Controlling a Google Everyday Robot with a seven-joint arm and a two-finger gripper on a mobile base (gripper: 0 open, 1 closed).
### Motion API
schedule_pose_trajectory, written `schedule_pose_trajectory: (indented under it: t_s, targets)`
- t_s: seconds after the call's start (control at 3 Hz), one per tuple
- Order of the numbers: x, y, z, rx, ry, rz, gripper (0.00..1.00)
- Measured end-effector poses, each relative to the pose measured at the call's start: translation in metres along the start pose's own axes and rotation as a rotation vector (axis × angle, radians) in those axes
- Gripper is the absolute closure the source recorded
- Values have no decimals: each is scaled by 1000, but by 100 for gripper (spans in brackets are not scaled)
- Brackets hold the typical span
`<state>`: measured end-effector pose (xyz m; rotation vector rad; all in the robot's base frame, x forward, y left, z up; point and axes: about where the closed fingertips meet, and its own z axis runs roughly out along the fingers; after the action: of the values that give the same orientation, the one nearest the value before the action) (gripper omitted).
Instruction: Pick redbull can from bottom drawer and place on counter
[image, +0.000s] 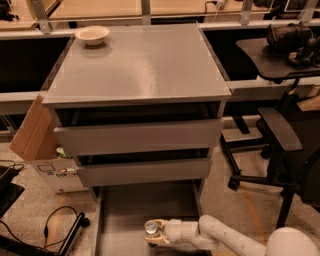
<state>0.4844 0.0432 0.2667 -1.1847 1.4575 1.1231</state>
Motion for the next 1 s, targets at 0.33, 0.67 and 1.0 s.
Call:
schedule_pose_trajectory:
  t_s: [0.33, 0.67, 1.0]
  targets:
    - [-90, 5, -20, -4, -31, 12, 100]
    - [-186, 11, -31, -28, -39, 42, 100]
    - [-290, -6, -47, -13, -38, 33, 100]
